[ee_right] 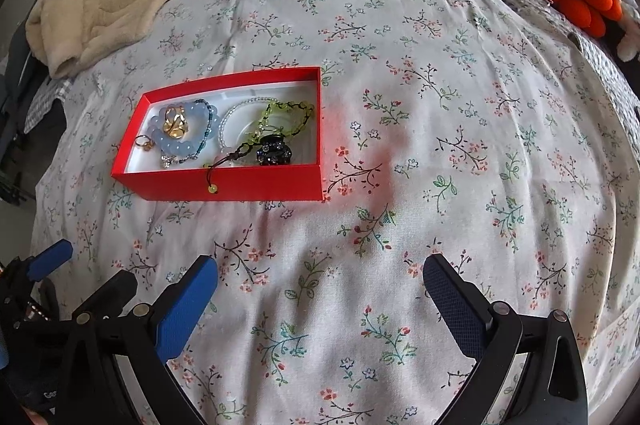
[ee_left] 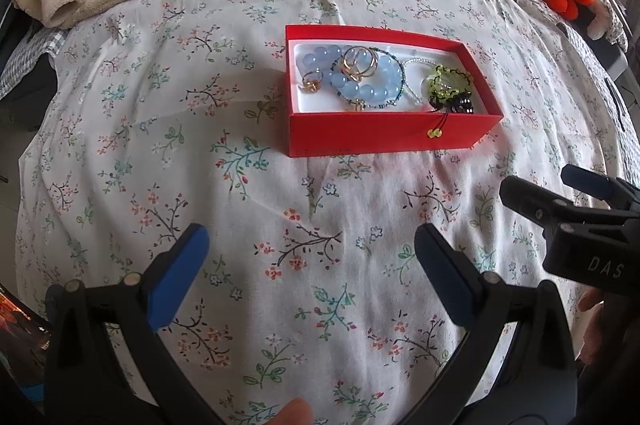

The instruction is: Organize jewelry

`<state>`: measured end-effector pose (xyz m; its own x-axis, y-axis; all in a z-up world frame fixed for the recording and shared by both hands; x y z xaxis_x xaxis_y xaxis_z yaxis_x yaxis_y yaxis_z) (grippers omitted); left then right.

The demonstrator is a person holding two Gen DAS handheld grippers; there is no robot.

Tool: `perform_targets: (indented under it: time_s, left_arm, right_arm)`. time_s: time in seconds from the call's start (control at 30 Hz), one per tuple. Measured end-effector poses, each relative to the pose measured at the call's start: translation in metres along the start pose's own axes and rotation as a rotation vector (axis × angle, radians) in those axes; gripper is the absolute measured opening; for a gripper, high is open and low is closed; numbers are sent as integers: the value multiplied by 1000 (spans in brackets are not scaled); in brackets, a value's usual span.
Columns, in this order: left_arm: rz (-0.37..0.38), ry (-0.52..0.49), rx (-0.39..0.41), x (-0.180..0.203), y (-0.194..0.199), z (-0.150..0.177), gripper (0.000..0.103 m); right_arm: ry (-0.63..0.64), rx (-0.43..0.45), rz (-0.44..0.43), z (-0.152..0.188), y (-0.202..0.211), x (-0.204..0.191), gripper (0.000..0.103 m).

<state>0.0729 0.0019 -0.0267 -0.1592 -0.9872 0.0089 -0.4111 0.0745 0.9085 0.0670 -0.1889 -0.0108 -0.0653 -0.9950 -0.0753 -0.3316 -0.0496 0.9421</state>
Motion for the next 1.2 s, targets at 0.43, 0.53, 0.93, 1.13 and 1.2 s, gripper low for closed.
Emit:
perform_targets:
  time_s: [0.43, 0.53, 0.93, 1.13, 1.2]
  left_arm:
    - [-47, 4, 17, -7, 2, -3, 102]
    - [-48, 6, 19, -8, 2, -4, 102]
    - [-60, 8, 25, -11, 3, -6, 102]
    - [-67, 13, 26, -13, 4, -6, 102]
    - [-71, 14, 26, -13, 4, -5, 102]
  right_arm:
    - [1, -7, 12, -1, 0, 4, 103]
    - [3, -9, 13, 0, -1, 3, 103]
    - [6, -13, 13, 0, -1, 3, 103]
    - [12, -15, 14, 1, -2, 4, 103]
    - [12, -16, 15, 1, -2, 4, 103]
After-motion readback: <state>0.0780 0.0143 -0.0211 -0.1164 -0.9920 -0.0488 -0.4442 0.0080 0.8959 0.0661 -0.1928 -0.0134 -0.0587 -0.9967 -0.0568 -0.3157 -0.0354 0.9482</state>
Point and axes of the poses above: each gripper's, at about its wrist camera, not at the fingertips, and y roughly against the way its jaws point, x to its right, z to its underside, the point moved 5 cm from there along -y, roughly the way its jaws point, and after that the axes turned 4 degrees about -y, right-handed, at the moved point
